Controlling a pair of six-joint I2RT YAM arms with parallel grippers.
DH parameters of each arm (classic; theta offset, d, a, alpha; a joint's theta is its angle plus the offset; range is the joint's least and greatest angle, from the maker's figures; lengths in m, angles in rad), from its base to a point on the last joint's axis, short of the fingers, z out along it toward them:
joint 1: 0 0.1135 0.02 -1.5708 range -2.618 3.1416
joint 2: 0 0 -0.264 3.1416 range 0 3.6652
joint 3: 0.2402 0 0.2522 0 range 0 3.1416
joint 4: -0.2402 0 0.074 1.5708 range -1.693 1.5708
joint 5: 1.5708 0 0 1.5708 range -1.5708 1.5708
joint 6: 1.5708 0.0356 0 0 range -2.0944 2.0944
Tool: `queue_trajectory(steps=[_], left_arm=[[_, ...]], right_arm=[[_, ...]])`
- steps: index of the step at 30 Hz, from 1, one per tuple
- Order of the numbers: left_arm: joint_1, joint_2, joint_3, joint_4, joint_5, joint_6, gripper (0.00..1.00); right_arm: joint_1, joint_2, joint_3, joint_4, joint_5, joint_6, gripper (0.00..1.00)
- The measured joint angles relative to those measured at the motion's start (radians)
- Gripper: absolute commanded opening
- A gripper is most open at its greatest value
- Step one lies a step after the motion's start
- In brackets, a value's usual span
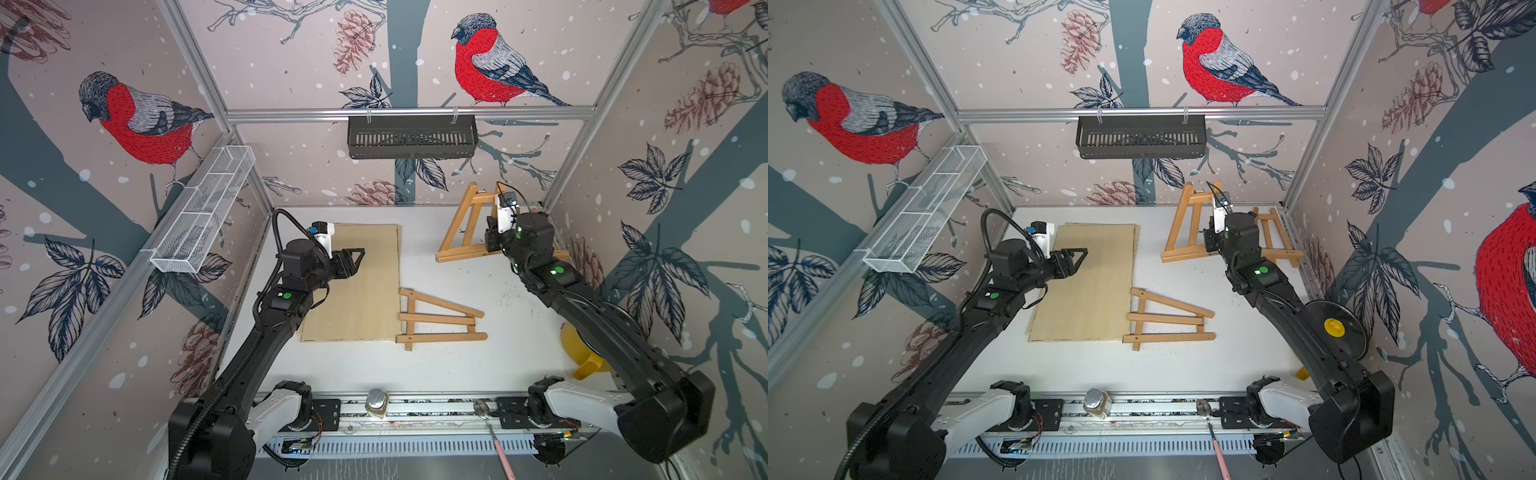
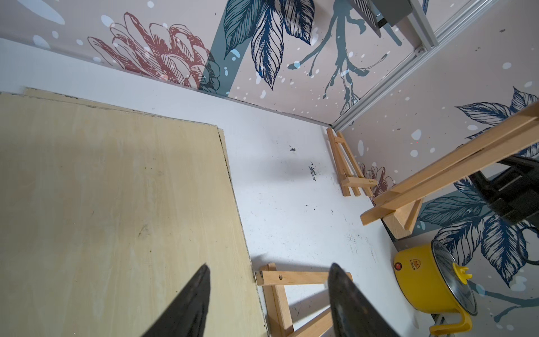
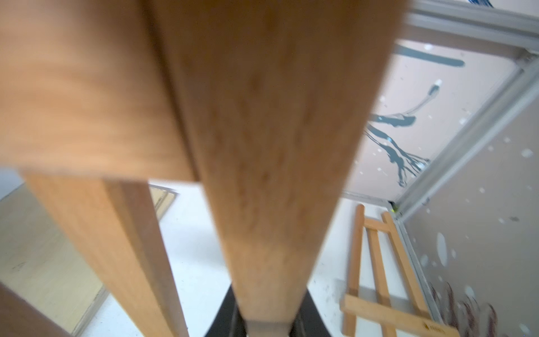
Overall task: Disassemble the easel
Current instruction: Place the easel at the center of the board.
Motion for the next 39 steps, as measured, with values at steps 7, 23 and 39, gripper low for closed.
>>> queue_trajectory(steps=[7, 23, 39], left_arm=[[-0.005, -0.057, 0.041, -0.039, -0.030, 0.088, 0.63], [-0.005, -0.087, 0.186, -0.101, -0.093, 0.273, 0.80], [-0.005, 0.050, 0.142, -0.034, -0.105, 0.278, 0.83]], right_arm=[[-0.077, 0.064, 0.008, -0.200, 0.047, 0.078, 0.14], [-0.181, 0.472, 0.155, -0.182, 0.071, 0.127, 0.13], [-0.256, 0.789, 0.419, -0.171, 0.050, 0.061, 0.13]])
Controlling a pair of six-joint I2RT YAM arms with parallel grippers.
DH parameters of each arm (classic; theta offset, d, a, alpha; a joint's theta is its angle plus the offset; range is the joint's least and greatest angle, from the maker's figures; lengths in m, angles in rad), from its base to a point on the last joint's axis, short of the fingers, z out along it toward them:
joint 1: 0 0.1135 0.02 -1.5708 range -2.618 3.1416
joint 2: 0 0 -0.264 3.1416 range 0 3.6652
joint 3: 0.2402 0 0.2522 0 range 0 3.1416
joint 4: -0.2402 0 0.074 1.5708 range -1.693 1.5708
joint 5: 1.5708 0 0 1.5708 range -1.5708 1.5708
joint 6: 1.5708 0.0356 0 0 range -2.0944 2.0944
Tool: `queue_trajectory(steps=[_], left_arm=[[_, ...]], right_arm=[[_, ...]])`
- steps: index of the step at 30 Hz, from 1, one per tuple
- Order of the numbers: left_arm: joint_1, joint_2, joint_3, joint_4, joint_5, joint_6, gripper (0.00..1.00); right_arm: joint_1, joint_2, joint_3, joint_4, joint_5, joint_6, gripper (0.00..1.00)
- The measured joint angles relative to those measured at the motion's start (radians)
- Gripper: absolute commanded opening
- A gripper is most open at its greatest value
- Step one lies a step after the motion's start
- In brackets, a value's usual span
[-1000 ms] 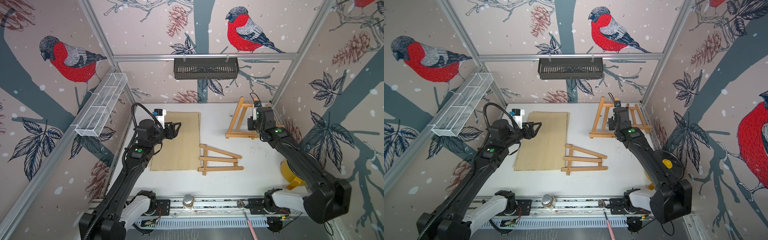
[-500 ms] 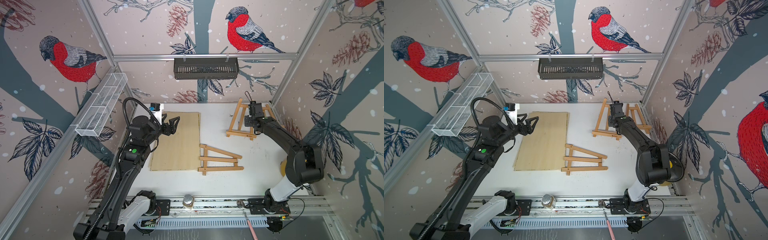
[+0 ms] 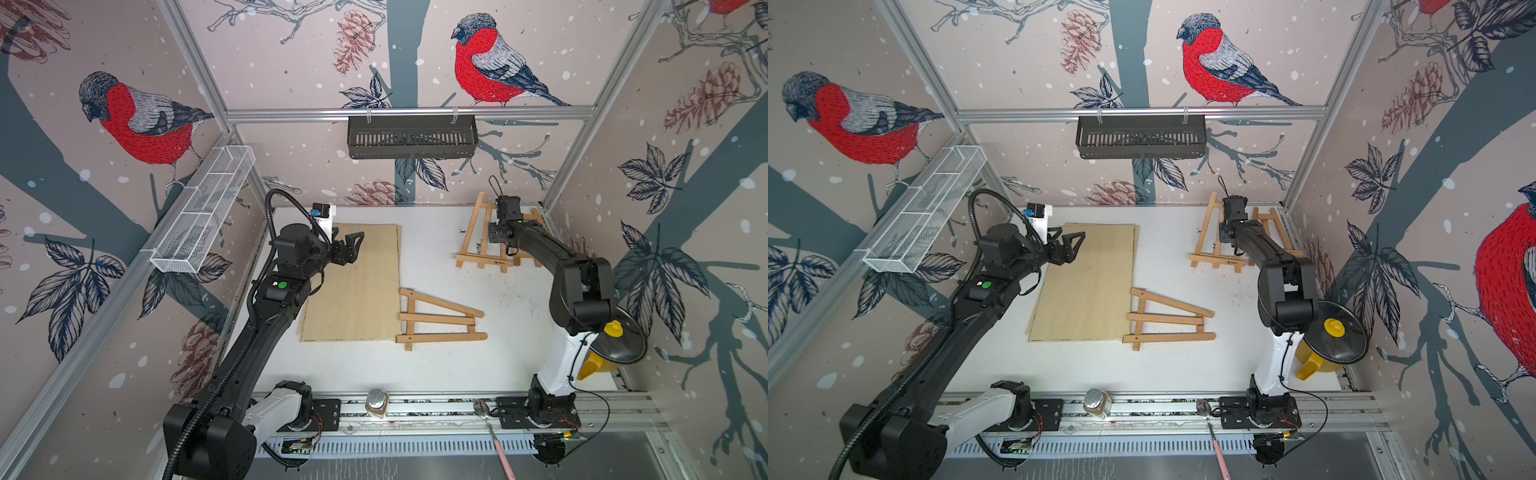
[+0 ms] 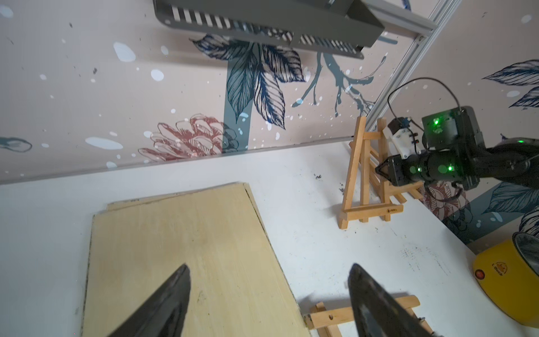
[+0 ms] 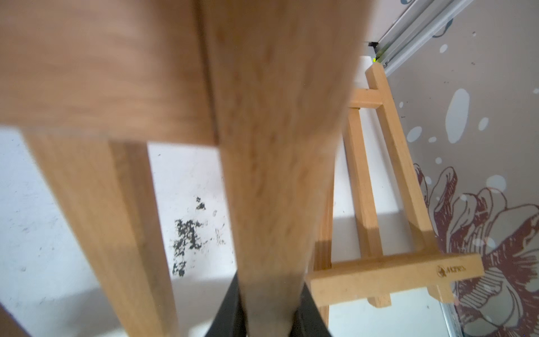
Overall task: Disassemble the easel
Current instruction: Place the easel at the center of the board.
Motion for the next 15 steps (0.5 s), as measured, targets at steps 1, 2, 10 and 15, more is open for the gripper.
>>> queue_trajectory(steps=[1, 2, 10, 15], left_arm=[[0.000, 0.000, -0.014, 0.000, 0.002, -0.003, 0.83], [0.000, 0.000, -0.023, 0.005, 0.002, -0.004, 0.83], [0.000, -0.001, -0.032, 0.028, -0.001, -0.018, 0.84], [0.000, 0.003, -0.033, 0.029, -0.003, -0.018, 0.84]], right_arm=[[0.000, 0.026, 0.023, 0.000, 0.002, -0.011, 0.13], [0.000, 0.052, 0.047, 0.000, 0.002, -0.018, 0.13], [-0.010, 0.222, 0.173, 0.001, 0.038, -0.064, 0.13], [-0.025, 0.268, 0.186, 0.005, 0.040, -0.075, 0.14]])
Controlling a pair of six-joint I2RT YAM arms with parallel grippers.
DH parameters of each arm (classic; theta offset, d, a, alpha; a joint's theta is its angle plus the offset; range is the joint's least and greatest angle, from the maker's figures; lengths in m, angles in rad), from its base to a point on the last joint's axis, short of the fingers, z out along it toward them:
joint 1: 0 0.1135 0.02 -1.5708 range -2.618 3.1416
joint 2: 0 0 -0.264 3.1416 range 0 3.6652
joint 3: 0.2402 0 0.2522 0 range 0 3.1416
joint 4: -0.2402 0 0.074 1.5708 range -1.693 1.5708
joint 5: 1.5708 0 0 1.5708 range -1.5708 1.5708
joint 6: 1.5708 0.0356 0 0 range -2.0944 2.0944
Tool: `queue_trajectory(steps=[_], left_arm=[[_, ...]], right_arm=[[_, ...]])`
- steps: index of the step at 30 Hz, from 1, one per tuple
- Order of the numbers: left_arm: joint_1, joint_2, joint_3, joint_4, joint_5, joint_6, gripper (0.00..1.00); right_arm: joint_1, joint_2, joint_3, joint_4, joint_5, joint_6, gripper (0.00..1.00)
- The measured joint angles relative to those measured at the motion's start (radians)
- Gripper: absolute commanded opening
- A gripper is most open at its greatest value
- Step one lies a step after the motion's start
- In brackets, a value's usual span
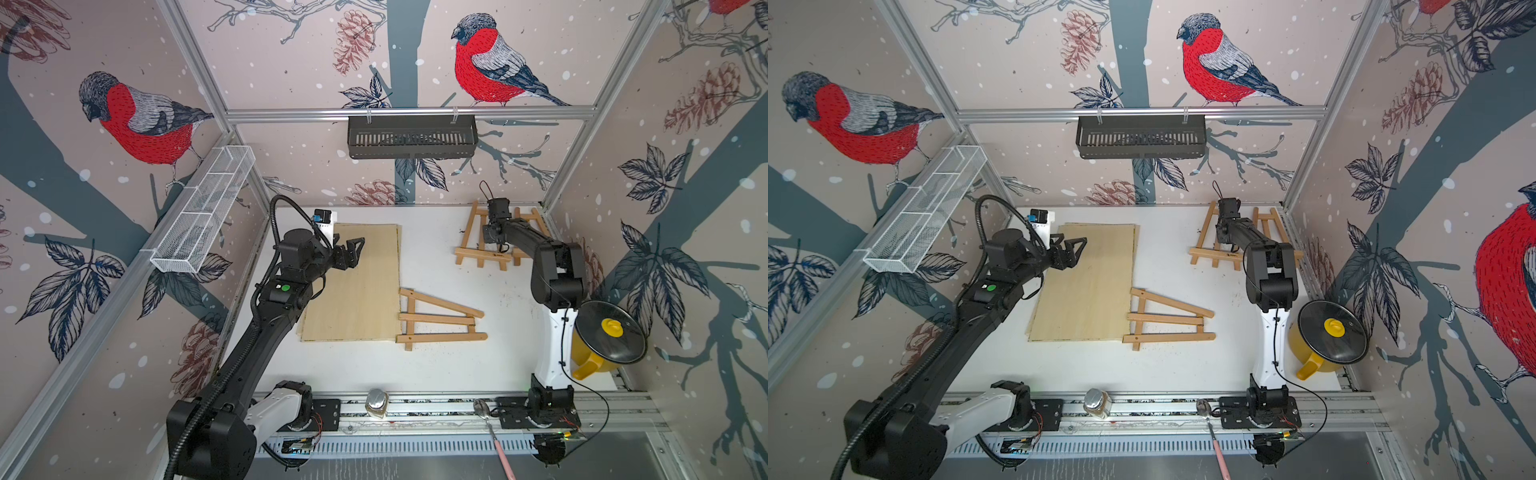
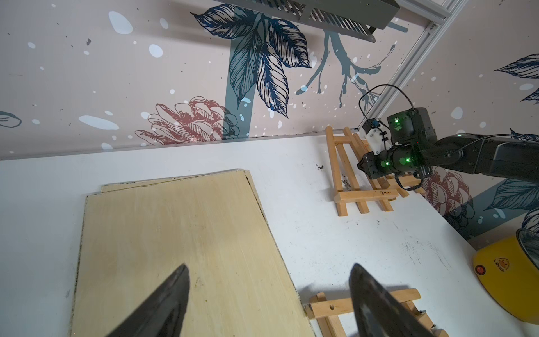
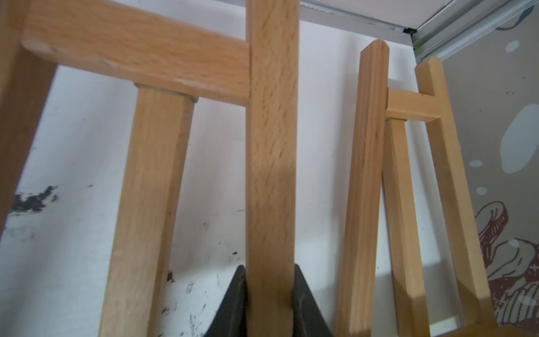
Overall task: Disassemble the easel
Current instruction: Place the easel at the center of the board.
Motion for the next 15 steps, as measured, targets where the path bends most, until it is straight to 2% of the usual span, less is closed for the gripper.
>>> queue_trajectory(steps=[11, 15], left_arm=[[0.004, 0.050, 0.005, -0.003, 0.002, 0.000, 0.84], [0.008, 0.065, 0.008, -0.003, 0.005, 0.000, 0.84]], right_arm=[[-0.016, 0.092, 0.092, -0.005, 0.010, -0.073, 0.15], [-0.018, 0.108, 0.117, -0.005, 0.014, -0.092, 0.19]])
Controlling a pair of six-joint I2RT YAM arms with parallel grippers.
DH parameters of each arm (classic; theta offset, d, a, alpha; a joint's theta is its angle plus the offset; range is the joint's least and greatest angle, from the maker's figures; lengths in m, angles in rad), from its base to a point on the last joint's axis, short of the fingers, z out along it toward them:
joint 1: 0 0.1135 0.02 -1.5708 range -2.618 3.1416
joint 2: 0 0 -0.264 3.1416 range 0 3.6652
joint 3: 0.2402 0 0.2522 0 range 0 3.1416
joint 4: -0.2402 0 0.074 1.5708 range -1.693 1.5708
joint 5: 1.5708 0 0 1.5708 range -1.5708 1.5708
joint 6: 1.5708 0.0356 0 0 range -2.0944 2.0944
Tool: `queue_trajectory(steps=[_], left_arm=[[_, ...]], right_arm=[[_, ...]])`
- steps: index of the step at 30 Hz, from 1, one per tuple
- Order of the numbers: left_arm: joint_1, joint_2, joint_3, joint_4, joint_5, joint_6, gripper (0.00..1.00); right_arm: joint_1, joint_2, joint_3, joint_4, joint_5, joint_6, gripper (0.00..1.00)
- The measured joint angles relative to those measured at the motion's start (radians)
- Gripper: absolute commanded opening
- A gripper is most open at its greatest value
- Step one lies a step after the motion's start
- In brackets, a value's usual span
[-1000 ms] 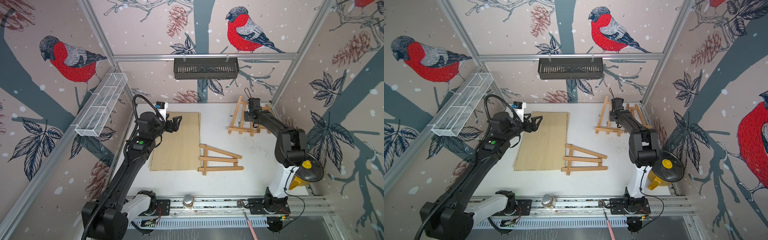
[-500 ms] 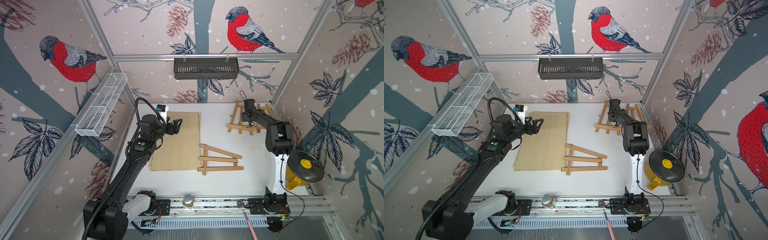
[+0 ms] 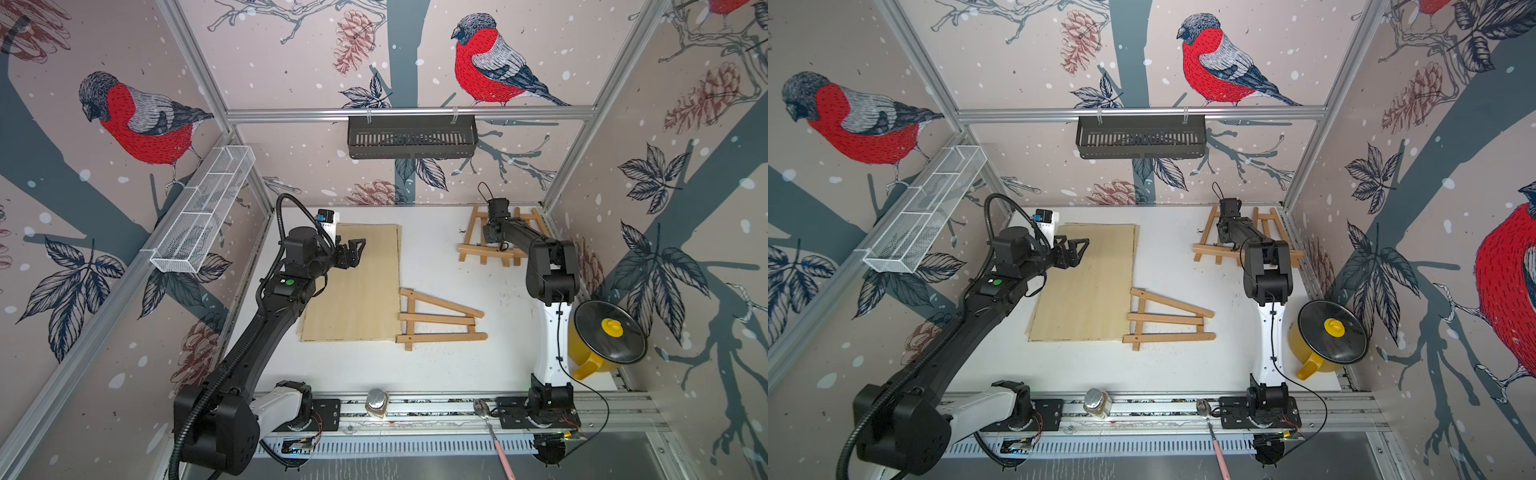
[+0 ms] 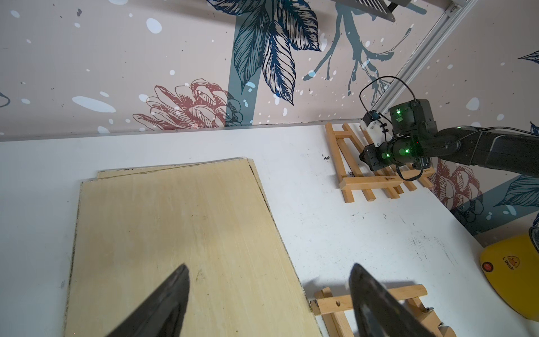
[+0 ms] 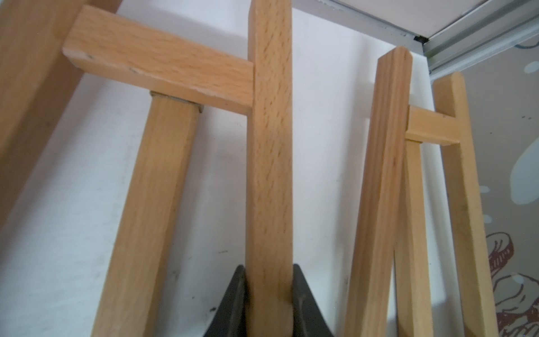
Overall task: Disassemble the easel
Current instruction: Place the easel at the center of the board.
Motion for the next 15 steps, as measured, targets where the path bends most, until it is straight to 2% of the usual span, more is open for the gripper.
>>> queue_trajectory(steps=[6, 10, 15], left_arm=[[0.007, 0.018, 0.008, -0.005, 0.008, 0.000, 0.84], [0.011, 0.025, 0.011, -0.010, 0.025, -0.001, 0.84], [0.013, 0.038, 0.025, -0.021, 0.027, -0.002, 0.84]], right_arm=[[-0.002, 0.014, 0.013, 0.006, 0.012, -0.007, 0.40], [-0.002, 0.009, 0.011, 0.015, 0.014, -0.007, 0.46], [-0.001, -0.068, -0.020, 0.023, -0.011, 0.001, 0.48]])
